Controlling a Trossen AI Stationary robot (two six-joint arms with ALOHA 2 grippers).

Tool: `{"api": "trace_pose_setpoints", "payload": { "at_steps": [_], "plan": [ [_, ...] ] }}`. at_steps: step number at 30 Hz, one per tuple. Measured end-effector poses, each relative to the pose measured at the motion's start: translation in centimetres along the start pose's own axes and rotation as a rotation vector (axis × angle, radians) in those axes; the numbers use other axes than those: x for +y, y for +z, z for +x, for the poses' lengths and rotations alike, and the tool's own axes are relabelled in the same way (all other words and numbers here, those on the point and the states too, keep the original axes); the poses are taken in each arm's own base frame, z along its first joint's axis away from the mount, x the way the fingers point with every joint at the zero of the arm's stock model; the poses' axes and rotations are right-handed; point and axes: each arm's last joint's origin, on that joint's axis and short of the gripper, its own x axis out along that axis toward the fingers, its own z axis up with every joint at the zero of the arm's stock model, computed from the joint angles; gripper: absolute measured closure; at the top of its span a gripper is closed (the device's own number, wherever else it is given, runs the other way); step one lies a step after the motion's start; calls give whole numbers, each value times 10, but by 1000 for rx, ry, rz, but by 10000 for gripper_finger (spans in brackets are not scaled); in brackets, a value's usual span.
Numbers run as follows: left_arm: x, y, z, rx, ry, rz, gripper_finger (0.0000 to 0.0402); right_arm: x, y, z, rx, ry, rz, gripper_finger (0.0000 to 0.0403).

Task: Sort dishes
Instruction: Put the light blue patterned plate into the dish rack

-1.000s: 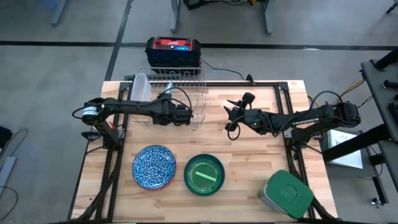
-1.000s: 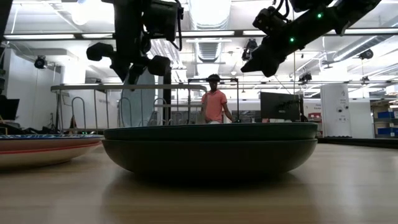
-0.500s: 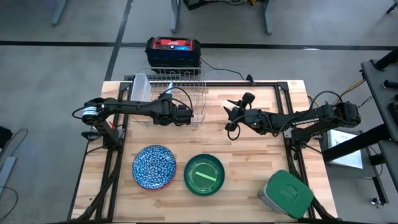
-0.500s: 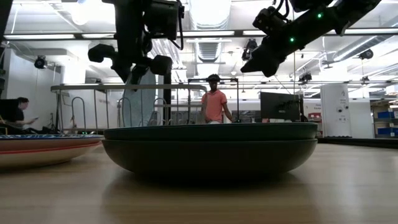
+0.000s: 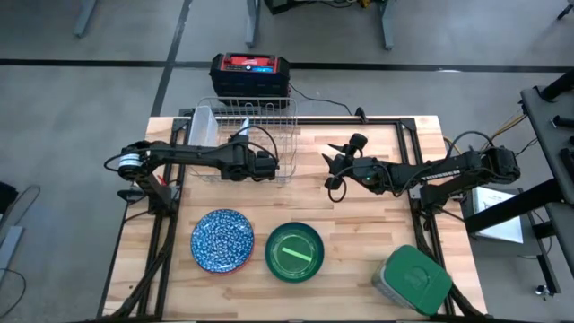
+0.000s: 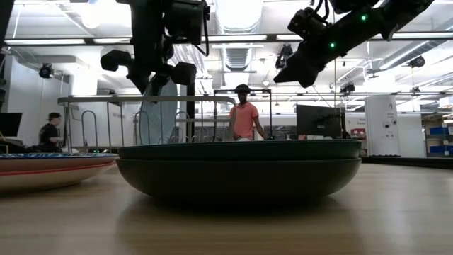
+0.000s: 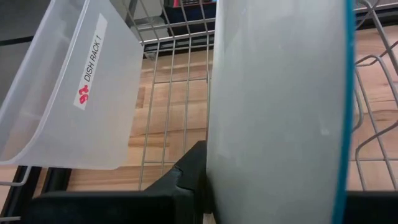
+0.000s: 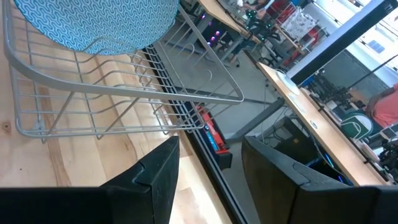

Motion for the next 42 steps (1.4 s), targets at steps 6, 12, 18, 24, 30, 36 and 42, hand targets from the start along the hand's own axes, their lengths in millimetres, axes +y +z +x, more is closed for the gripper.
{"api": "trace_pose_setpoints", "payload": {
  "at_steps": [6, 12, 18, 24, 30, 36, 42],
  "plan": [
    [0, 0, 0, -1, 0, 0, 304, 0, 0, 0, 0, 0, 0, 234],
    [0, 0, 0, 0, 0, 6, 267, 0, 0, 0, 0, 0, 0, 236],
    [0, 0, 0, 9, -1, 7, 233, 0, 0, 0, 0, 0, 0, 231],
    [-2, 4, -5, 48, -22, 46, 211, 0, 0, 0, 0, 0, 0, 233],
    [-5, 18, -20, 61, -73, 85, 203, 0, 0, 0, 1, 0, -1, 228],
    [-5, 27, -28, 53, -90, 114, 203, 0, 0, 0, 0, 0, -1, 228],
    [-4, 28, -30, 52, -86, 125, 203, 0, 0, 0, 0, 0, -1, 226]
  ]
}}
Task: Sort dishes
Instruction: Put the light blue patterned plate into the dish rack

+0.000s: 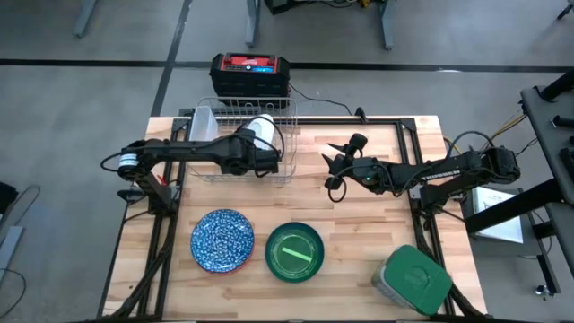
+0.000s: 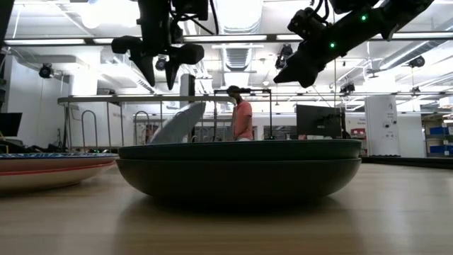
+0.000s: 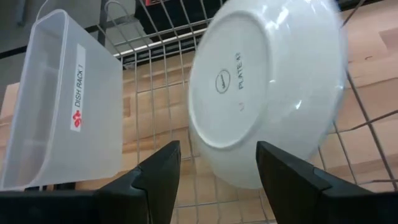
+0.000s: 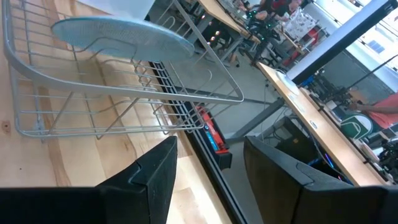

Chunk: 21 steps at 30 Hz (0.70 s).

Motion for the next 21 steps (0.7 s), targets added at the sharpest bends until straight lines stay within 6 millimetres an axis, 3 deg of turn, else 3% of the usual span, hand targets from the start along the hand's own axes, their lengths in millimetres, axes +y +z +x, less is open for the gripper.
{"api": "trace_pose_setpoints", "payload": {
  "at_steps": [15, 21],
  "plan": [
    [-1, 0, 0, -8, -7, -6, 203, 0, 0, 0, 0, 0, 1, 227],
    [-27, 8, 0, -90, -192, 39, 203, 0, 0, 0, 0, 0, 1, 226]
  ]
}}
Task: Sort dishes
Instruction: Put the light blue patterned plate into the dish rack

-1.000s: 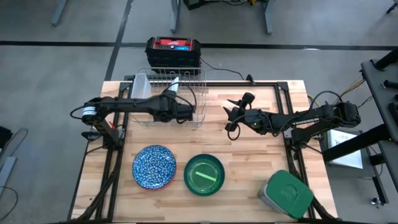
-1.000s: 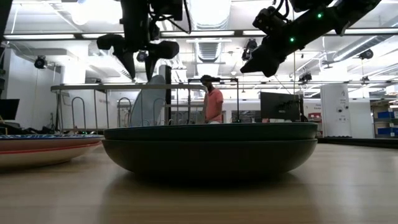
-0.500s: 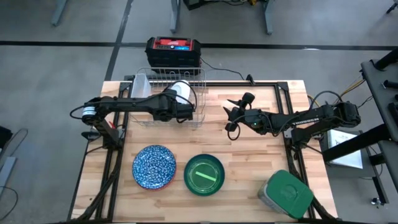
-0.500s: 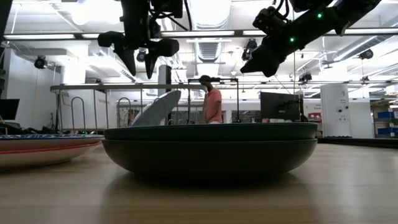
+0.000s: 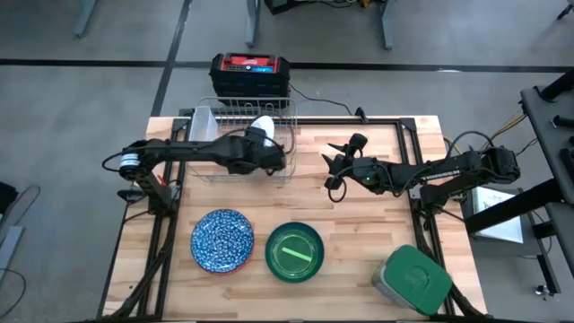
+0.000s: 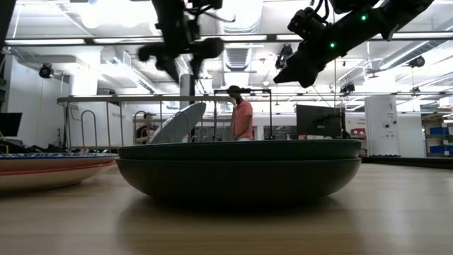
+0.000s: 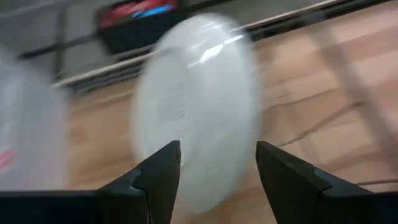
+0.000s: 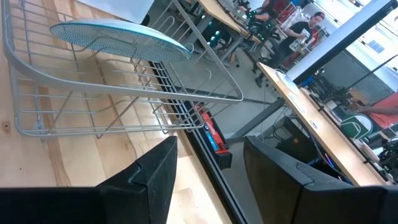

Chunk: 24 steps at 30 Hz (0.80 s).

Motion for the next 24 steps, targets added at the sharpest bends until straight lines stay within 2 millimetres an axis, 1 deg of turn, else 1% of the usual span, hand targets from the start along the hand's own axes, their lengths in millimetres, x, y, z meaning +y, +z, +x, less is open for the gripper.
{"api": "trace_pose_setpoints", "payload": {
  "at_steps": [2, 5, 12, 16, 24],
  "plan": [
    [-11, 4, 4, -42, -68, 22, 203, 0, 0, 0, 0, 1, 0, 225],
    [-17, 7, 10, -64, -90, 55, 203, 0, 0, 0, 0, 0, 0, 225],
    [-22, -2, 30, -31, -13, 90, 203, 0, -1, 0, 4, 2, -4, 227],
    [-25, -7, 39, -51, 42, 112, 203, 0, -1, 0, 4, 3, -4, 224],
    [-25, -13, 50, -104, 161, 175, 205, -1, -1, 1, 8, -1, -1, 228]
  ]
}}
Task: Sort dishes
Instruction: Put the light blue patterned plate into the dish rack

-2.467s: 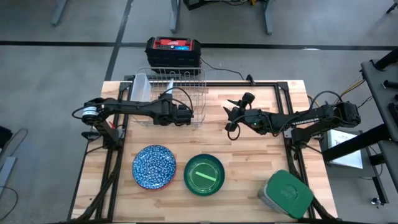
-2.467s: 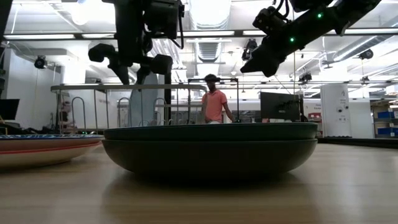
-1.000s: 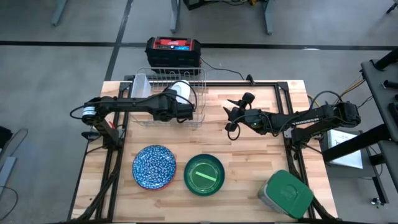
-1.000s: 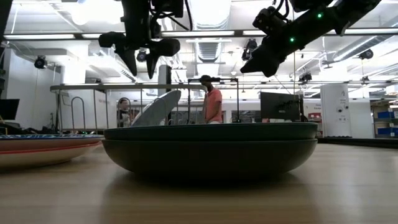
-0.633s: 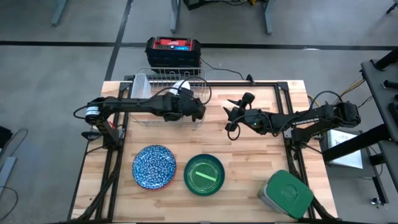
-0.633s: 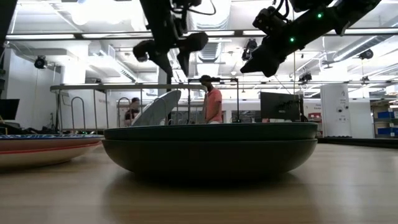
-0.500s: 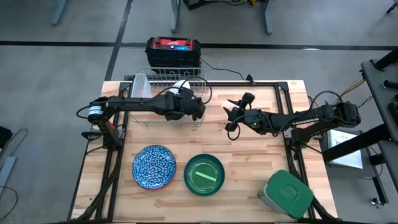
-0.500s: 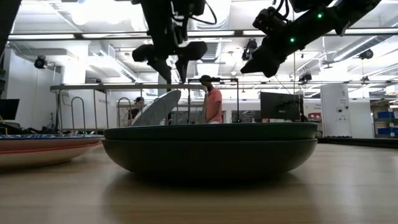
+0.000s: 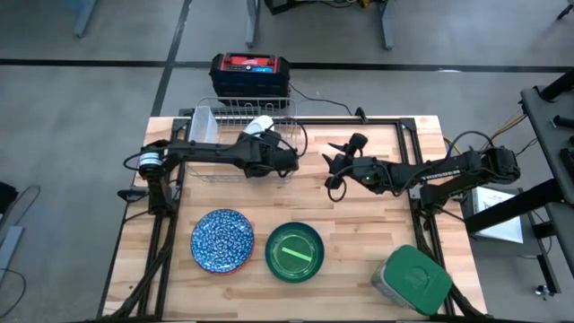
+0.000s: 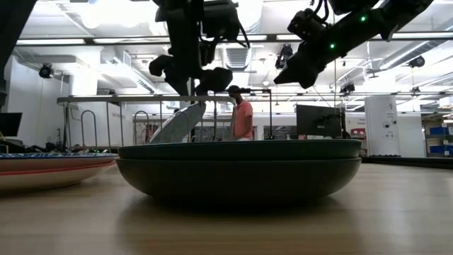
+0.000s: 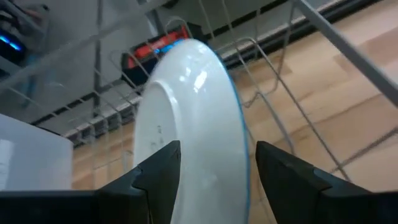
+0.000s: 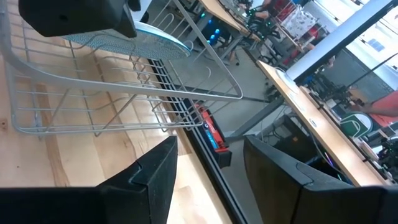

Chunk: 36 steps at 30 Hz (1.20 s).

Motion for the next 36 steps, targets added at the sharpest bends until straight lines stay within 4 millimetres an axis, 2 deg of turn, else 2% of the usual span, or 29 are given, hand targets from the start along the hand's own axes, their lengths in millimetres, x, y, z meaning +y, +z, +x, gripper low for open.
{"api": "trace_pose_setpoints", "payload": {
  "at_steps": [4, 10, 16, 21, 30, 36],
  "plan": [
    [-3, -4, 5, 5, 26, 59, 225, -1, -1, 1, 3, -3, 2, 225],
    [-9, -9, 10, 20, 33, 101, 287, -1, -1, 1, 6, -2, 0, 229],
    [-10, 3, 4, -10, 67, 125, 354, -1, -2, 1, 11, 0, -4, 229],
    [-7, 18, -9, 2, 55, 113, 367, -1, -2, 1, 13, 1, -7, 228],
    [10, 46, -33, 17, 75, 33, 389, -1, -2, 1, 14, 1, -7, 232],
    [16, 48, -35, 33, 105, 10, 398, -1, -2, 1, 14, 1, -8, 227]
  ]
}}
